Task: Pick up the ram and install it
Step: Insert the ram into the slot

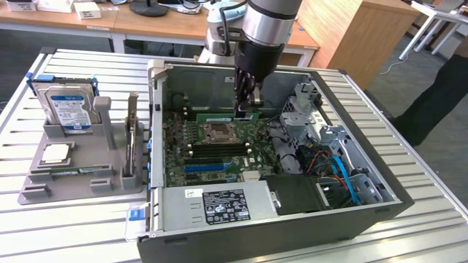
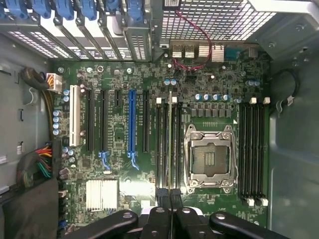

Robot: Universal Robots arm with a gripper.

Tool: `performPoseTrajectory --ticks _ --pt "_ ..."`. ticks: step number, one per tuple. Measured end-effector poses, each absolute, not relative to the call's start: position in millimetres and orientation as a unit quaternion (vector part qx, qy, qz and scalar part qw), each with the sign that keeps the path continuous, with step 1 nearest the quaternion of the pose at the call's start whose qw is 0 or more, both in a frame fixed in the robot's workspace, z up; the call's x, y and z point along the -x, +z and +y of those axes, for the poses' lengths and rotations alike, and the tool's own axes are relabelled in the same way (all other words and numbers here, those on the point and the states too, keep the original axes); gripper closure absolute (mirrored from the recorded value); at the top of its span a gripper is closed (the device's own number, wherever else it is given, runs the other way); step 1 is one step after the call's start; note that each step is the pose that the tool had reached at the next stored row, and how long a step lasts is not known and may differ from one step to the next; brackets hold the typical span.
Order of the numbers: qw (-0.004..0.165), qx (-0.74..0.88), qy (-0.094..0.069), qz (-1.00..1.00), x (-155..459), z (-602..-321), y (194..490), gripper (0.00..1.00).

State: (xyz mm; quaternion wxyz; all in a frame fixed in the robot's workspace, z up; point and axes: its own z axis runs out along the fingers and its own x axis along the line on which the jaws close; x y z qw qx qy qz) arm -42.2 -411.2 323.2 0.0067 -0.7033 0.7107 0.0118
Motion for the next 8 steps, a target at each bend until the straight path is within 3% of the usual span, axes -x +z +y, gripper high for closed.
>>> performPoseTrajectory --ticks 8 --pt "0.007 0.703 0.011 0.711 44 -411 312 0.88"
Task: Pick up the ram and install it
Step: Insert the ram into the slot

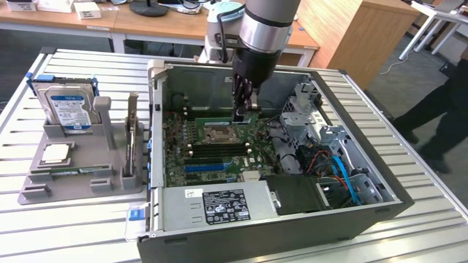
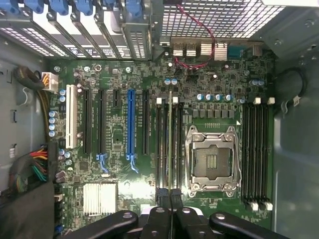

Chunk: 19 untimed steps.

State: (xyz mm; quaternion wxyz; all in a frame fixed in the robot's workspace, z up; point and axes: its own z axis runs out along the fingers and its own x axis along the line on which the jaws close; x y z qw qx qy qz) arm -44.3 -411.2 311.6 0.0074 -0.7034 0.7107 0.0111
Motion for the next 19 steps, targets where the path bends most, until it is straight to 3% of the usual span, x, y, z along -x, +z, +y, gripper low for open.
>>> performPoseTrajectory --ticks 19 --pt "0.009 0.703 0.010 0.711 45 -411 296 0.88"
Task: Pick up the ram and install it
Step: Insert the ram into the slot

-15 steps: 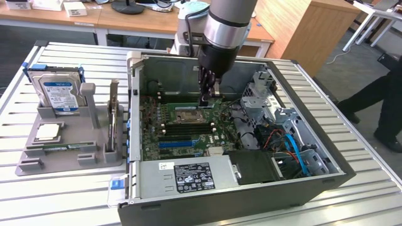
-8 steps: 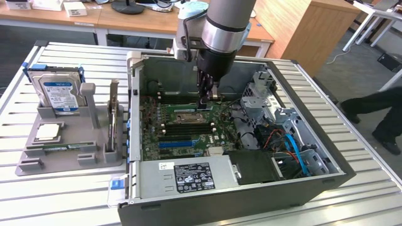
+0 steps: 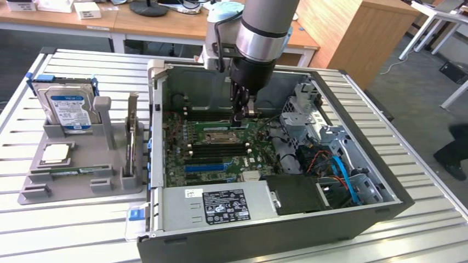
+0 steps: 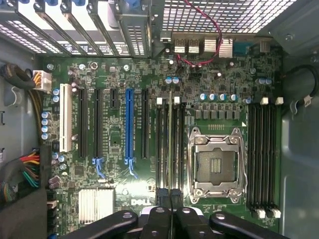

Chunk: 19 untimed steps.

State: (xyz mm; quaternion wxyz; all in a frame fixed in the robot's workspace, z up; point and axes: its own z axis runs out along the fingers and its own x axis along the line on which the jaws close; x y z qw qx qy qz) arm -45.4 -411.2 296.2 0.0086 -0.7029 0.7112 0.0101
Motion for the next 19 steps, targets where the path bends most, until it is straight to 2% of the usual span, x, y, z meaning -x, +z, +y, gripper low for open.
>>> performPoseTrajectory --ticks 19 --pt "0.008 0.702 0.010 0.712 39.4 -411.2 291.1 0.88"
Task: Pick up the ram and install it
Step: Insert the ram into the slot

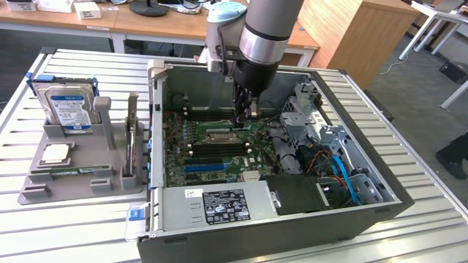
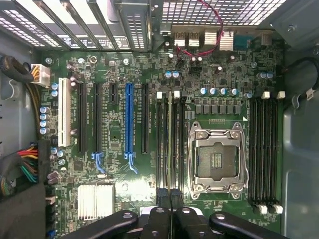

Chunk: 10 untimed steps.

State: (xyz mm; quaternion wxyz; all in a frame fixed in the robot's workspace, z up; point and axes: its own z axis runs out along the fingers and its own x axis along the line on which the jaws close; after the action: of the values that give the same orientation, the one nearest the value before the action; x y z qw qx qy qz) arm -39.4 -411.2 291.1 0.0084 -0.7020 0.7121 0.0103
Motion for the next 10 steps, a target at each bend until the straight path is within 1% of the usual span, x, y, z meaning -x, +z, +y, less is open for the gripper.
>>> performPoseTrajectory --ticks 5,10 --pt "0.008 0.700 0.010 0.714 39.4 -411.2 284.1 0.88" --pt "0.008 0.700 0.010 0.714 39.4 -411.2 283.8 0.88"
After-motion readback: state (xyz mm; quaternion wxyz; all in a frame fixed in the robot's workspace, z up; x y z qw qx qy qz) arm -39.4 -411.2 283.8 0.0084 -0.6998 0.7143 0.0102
